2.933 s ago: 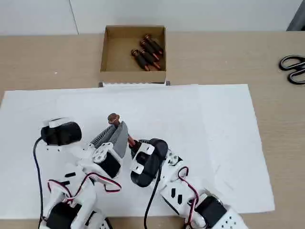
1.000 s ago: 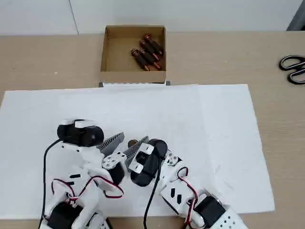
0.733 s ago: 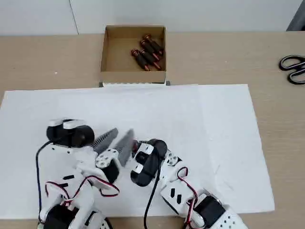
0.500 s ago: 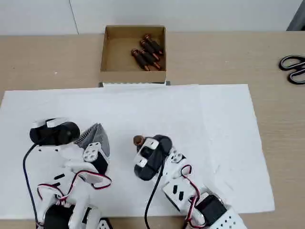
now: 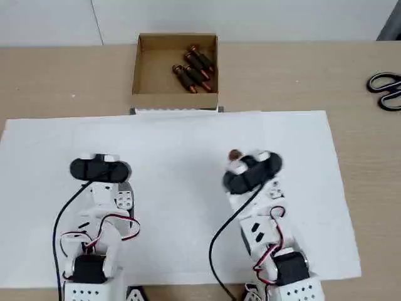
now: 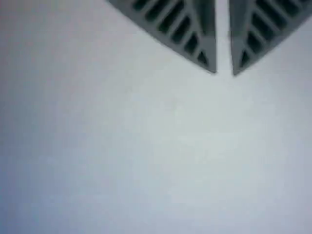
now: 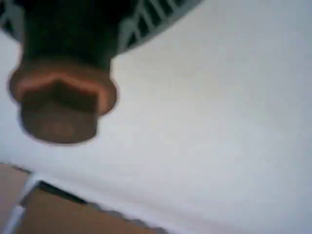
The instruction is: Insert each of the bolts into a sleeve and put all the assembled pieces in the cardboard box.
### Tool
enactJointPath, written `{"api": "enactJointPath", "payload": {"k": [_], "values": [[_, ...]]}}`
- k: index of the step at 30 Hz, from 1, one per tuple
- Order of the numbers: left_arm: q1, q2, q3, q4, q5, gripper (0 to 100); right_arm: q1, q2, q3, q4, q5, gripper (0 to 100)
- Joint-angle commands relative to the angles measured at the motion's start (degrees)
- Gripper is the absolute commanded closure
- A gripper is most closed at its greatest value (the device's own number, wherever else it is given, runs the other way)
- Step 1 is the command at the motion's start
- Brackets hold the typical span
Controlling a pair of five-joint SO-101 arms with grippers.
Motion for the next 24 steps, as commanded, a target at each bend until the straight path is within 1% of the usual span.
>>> {"api": "enactJointPath", "payload": {"k": [1, 5, 9, 12, 16, 24], "values": [[-0.35, -0.62, 0.04, -1.41, -0.70, 99, 3.56, -0.40, -7.21, 3.65, -5.89, 99.6], [-0.26, -0.62, 0.04, -1.49, -0.70, 99, 3.82, -0.40, -12.04, 7.78, -7.12, 99.6], [-0.26, -0.62, 0.04, -1.49, -0.70, 99, 3.82, 0.66, -15.30, 8.57, -7.21, 99.6], [-0.35, -0.62, 0.04, -1.49, -0.70, 99, 3.82, 5.23, -19.87, 8.22, -7.21, 99.6], [-0.35, -0.62, 0.04, -1.49, -0.70, 99, 3.82, 18.68, -29.27, 5.93, -7.21, 99.6], [-0.70, -0.62, 0.04, -1.41, -0.70, 99, 3.47, 53.32, -52.04, -5.32, -7.03, 99.6]]}}
